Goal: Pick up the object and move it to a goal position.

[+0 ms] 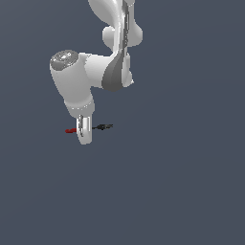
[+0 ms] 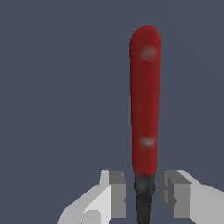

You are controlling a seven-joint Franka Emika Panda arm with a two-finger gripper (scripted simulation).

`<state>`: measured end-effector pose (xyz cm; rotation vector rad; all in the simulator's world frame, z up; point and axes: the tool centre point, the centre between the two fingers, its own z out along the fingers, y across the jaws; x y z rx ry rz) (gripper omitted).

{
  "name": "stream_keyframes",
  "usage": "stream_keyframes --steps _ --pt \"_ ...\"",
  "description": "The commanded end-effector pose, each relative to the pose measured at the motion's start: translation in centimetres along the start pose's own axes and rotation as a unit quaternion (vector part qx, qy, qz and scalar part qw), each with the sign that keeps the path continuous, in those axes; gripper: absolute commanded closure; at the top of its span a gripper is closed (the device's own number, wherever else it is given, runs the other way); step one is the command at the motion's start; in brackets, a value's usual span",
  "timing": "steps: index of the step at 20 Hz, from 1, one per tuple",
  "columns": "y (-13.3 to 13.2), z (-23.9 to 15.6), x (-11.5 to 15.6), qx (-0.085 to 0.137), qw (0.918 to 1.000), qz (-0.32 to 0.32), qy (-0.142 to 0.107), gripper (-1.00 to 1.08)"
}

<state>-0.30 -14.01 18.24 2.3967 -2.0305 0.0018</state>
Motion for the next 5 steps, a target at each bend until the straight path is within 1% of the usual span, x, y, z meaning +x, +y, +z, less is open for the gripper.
stream_keyframes --steps 1,5 --pt "-0.20 -0.59 0.52 0.000 1.0000 -0.001 0.000 1.08" --pt "-0.33 -0.88 0.78 0.000 1.0000 -0.001 0.000 1.08"
